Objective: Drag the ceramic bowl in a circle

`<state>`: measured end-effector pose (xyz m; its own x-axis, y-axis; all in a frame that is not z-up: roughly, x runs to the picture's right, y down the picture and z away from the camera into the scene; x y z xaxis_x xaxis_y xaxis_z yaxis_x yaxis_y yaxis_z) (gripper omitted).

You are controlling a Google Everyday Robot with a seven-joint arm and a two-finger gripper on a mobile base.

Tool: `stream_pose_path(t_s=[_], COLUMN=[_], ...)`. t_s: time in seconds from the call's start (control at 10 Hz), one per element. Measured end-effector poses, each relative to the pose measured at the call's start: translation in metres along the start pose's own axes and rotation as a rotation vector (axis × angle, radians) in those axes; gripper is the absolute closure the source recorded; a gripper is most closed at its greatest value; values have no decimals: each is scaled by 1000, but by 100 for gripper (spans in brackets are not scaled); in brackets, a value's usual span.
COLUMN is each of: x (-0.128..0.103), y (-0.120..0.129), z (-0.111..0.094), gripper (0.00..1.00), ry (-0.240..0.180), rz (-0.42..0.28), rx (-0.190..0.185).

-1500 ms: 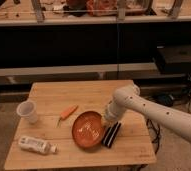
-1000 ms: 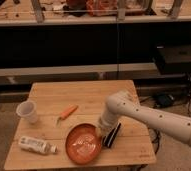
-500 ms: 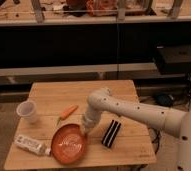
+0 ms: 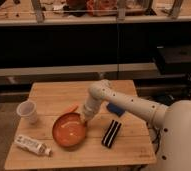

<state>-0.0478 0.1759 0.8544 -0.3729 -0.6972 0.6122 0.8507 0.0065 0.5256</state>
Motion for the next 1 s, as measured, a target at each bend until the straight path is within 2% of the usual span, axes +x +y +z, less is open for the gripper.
stream_pose_path(t_s=[0.2, 0.4, 0.6, 0.8, 1.0], x=[-3, -18, -45, -80, -117], y=[33, 60, 77, 75, 63], z=[-13, -37, -62, -69, -54], gripper=[100, 100, 100, 100, 100], ry=[24, 73, 108, 100, 44], rz=[76, 139, 180, 183, 163], rx=[-9, -26, -52, -76, -82])
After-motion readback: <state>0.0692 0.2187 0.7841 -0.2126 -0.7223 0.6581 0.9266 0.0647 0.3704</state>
